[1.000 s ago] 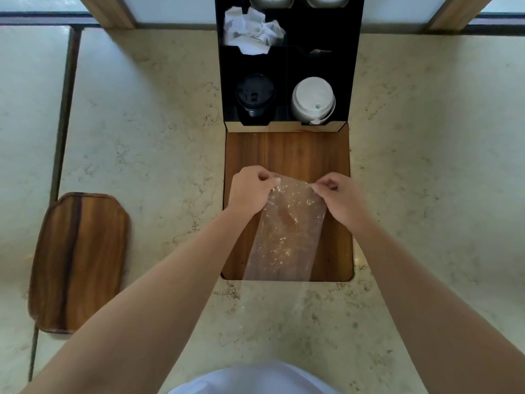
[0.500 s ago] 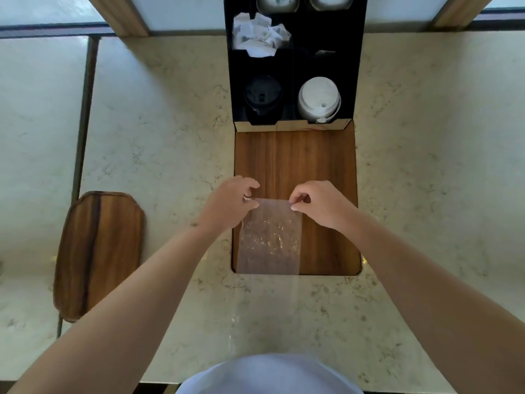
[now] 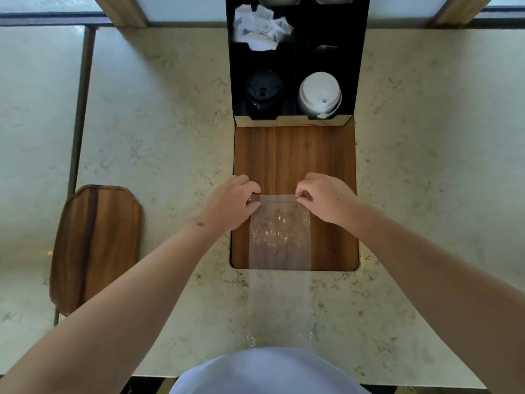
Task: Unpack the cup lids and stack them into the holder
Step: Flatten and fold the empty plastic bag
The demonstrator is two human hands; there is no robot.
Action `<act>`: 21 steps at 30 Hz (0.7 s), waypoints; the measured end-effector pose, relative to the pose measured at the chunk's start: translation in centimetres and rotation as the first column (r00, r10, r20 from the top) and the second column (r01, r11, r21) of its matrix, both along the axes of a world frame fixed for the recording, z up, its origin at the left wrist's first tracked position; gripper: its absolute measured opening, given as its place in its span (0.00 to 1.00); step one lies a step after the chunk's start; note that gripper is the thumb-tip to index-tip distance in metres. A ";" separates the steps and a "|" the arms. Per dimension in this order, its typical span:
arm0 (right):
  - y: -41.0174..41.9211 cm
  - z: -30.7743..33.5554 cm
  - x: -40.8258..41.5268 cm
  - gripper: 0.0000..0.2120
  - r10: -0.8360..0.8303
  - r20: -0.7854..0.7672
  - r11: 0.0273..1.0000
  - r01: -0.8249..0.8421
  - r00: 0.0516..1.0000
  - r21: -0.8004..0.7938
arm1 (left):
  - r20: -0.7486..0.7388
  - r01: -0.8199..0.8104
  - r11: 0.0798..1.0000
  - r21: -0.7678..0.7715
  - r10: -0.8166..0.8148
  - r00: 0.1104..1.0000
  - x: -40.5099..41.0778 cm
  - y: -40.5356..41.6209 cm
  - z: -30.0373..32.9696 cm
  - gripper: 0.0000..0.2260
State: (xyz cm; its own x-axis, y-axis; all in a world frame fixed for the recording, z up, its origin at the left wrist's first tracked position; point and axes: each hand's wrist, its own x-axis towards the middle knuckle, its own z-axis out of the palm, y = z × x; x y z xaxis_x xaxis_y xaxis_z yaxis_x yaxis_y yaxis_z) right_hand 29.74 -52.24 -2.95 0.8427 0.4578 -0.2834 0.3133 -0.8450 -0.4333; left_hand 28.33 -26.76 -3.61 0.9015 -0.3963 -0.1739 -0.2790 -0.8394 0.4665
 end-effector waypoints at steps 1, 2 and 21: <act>0.0 0.0 0.2 0.04 0.012 0.019 1.000 -0.012 1.000 -0.004 | 0.021 0.017 1.000 -0.002 -0.017 1.000 0.1 -0.2 0.0 0.06; 0.0 0.1 0.3 0.04 0.022 0.040 1.000 -0.022 0.999 -0.009 | 0.028 0.032 0.999 -0.007 -0.032 0.999 0.3 -0.5 0.1 0.05; -2.4 -1.5 -1.3 0.09 0.158 0.301 0.987 -0.152 0.940 -0.044 | 0.252 0.317 0.933 0.170 -0.352 0.901 -1.3 -0.3 -1.7 0.07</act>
